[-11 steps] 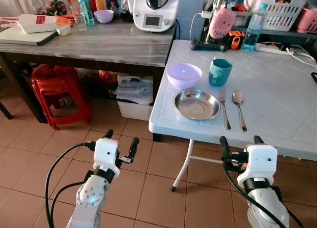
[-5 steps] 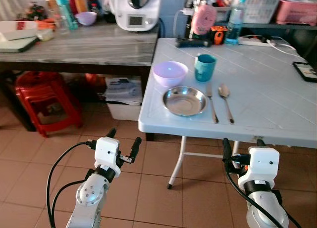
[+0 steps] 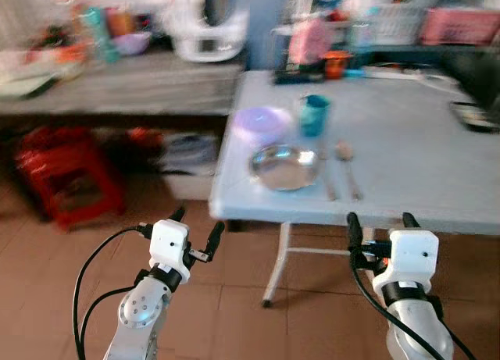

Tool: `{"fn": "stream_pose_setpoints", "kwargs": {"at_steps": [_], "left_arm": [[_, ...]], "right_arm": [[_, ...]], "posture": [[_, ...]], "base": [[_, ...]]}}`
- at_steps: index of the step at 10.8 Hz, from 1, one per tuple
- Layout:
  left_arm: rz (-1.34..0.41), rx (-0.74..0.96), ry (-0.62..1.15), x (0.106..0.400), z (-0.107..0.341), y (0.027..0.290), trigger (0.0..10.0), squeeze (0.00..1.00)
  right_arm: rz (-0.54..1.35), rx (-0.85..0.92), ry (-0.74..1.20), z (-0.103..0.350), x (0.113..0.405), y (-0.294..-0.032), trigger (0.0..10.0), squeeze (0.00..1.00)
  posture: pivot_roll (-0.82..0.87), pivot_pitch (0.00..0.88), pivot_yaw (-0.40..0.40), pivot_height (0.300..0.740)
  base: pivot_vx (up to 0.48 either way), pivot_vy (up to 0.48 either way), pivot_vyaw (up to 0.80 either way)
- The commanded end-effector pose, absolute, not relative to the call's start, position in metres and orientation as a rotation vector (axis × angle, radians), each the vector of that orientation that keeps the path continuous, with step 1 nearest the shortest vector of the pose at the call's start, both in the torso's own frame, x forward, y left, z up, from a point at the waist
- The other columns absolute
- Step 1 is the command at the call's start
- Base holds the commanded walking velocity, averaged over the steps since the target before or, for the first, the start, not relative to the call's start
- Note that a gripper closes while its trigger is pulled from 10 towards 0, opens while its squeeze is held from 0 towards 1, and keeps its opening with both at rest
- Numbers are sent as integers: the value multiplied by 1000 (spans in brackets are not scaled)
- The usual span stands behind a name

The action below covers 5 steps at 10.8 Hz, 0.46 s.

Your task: Setting the table

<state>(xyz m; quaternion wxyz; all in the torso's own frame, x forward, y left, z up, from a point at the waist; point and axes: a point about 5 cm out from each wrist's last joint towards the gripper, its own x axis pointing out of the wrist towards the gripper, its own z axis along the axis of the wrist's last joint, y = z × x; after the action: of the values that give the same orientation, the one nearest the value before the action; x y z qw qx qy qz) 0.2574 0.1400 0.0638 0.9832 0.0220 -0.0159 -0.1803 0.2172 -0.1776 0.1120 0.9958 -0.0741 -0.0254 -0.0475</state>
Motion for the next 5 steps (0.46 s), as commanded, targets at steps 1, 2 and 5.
{"fn": "stream_pose_setpoints", "kwargs": {"at_steps": [1, 2, 5], "left_arm": [[-369, 46, -47, 260, 68, 142, 10000, 0], [-368, 46, -44, 260, 67, 143, 10000, 0], [-367, 42, -39, 259, 66, 142, 10000, 0]], "right_arm": [[-101, -147, -65, 115, 218, -178, 10000, 0], [-95, -140, -62, 114, 219, -177, 10000, 0], [-67, -170, -77, 117, 219, -174, 10000, 0]], "posture": [[14, 0, 57, 740], [15, 0, 56, 740], [12, 0, 54, 740]], "base": [[420, 0, 0], [420, 0, 0], [415, 0, 198]]}}
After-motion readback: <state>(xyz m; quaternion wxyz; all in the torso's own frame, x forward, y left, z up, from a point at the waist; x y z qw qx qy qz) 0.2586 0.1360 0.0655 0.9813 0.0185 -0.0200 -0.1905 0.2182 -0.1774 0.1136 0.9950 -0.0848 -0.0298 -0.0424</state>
